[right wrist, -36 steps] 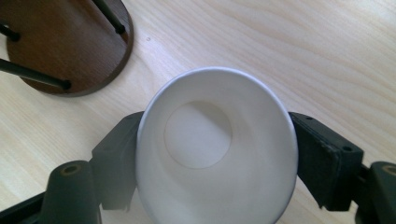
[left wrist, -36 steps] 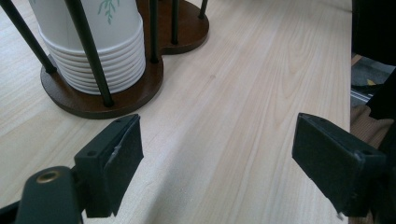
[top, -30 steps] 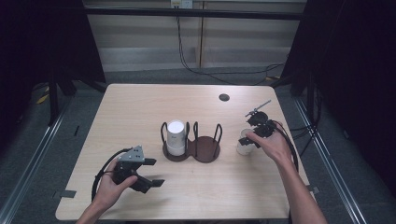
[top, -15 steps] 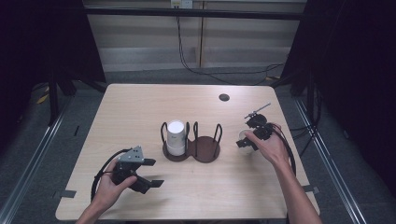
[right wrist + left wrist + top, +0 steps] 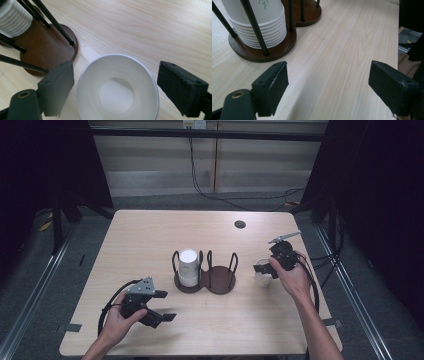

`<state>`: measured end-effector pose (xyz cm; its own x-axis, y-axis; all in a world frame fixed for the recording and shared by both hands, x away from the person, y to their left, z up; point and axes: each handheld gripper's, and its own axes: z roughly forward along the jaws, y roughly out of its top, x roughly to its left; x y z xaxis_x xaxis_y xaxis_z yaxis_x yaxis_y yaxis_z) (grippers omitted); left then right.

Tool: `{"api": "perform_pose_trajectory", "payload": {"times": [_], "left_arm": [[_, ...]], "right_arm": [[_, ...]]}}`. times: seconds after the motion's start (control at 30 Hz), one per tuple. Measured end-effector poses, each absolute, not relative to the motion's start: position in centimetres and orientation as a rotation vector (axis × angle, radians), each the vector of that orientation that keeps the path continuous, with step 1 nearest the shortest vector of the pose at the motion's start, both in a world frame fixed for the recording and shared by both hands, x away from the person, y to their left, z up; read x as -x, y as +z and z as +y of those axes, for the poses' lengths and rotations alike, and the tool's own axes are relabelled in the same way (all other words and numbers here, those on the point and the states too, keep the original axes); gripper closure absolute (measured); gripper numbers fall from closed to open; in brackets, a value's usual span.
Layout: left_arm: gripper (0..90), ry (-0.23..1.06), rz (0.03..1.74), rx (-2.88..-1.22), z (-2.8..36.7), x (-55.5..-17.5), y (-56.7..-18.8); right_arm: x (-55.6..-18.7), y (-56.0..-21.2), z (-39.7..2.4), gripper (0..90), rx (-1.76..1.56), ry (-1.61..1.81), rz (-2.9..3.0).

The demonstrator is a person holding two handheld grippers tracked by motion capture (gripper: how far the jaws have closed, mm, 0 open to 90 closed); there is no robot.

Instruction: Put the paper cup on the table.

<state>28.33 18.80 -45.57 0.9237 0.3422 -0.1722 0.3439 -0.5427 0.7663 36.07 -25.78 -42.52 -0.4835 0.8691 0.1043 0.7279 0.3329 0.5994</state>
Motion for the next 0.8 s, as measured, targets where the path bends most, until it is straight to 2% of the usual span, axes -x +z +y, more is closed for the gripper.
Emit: {"api": "perform_pose_trajectory", "payload": {"times": [0.8], "left_arm": [[16.3,0.038,0.551,-2.142,19.2,-28.3,-45.5]], "right_arm": [[-30.7,-40.9,-25.8,13.5,-1.357,1.212,2.100]]}}
